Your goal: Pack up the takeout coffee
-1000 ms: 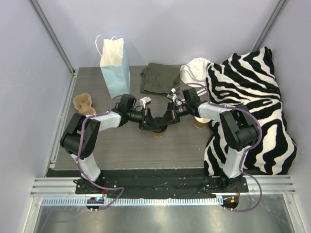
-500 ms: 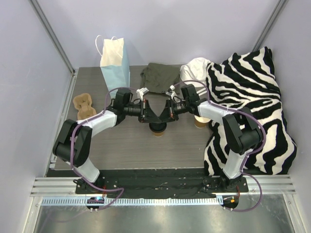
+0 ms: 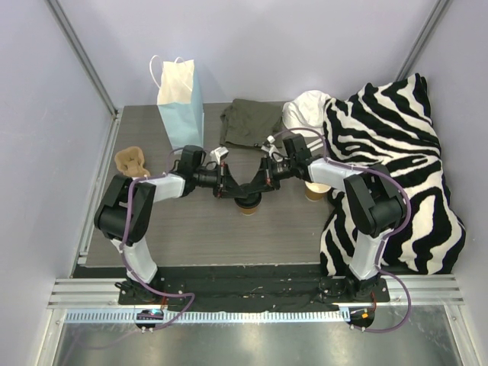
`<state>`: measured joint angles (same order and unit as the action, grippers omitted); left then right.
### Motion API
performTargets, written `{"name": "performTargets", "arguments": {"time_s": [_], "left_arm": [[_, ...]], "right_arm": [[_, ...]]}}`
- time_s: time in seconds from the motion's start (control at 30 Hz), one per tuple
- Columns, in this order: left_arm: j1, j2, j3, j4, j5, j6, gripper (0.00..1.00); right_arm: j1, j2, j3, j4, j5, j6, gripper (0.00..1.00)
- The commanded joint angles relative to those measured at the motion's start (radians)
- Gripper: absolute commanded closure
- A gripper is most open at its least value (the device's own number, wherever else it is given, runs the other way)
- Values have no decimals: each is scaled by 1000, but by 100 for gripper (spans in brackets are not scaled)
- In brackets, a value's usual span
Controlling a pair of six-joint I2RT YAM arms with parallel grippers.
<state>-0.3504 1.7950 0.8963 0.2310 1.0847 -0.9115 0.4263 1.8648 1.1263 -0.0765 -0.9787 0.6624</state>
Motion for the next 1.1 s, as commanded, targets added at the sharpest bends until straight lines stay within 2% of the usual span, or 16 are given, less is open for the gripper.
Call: {"name": "performTargets", "arguments": {"time_s": [0.0,0.2,0.37,0.57,0.9,1.07], "left_arm": [[13,58,4,-202,-135,178,100],[18,6,3,-217,-118,189,100],[13,-54,19,-229,-109,194,100],[7,-56,23,-252,-112,209,100],[7,-25,41,-259,-121,223,100],[4,-32,69,-266,-123,227,100]], "right_arm": [[3,59,16,-97,149,-109,99],[14,-6,94,-135,111,-115,99],[17,-108,139,-62,48,-4,99],[17,-110,32,69,23,94,99],[-20,69,-34,29,75,-23,99],[-23,10,32,-26,57,-50,99]]}}
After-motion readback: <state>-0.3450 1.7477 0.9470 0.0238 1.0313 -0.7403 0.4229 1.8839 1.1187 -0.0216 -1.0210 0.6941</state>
